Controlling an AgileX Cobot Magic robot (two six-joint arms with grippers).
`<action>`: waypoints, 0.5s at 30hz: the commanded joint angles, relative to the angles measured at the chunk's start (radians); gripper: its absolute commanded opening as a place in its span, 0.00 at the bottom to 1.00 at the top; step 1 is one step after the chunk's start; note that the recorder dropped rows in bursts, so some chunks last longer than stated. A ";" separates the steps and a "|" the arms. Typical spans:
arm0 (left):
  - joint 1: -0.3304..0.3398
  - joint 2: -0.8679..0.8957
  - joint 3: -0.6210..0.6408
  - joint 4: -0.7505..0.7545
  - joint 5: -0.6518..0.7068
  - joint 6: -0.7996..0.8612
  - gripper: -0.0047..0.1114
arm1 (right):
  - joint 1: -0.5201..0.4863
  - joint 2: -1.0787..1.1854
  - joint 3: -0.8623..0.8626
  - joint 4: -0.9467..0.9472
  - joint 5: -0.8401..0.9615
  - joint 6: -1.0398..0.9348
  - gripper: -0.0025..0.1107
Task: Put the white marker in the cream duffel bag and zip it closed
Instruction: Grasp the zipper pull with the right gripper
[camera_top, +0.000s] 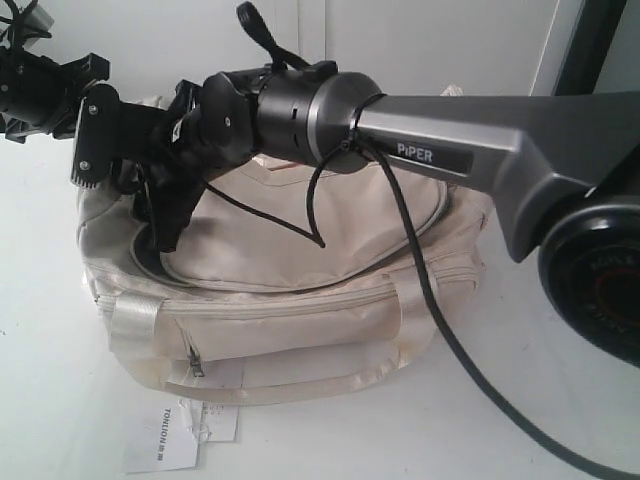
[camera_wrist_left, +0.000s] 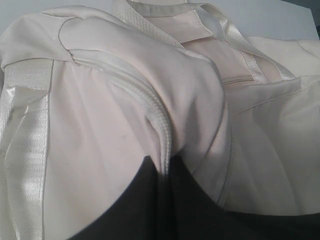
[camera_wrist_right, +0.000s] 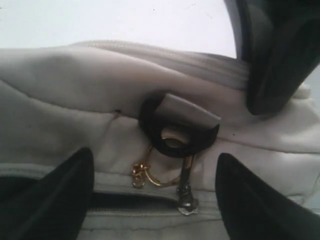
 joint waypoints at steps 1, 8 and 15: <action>0.002 -0.007 -0.003 -0.038 0.029 0.000 0.04 | -0.002 0.026 -0.003 -0.002 -0.077 -0.029 0.58; 0.002 -0.007 -0.003 -0.037 0.038 0.003 0.04 | -0.002 0.062 -0.003 0.000 -0.147 -0.034 0.50; 0.002 -0.007 -0.003 -0.037 0.047 0.005 0.04 | -0.008 0.088 -0.014 0.000 -0.148 -0.031 0.17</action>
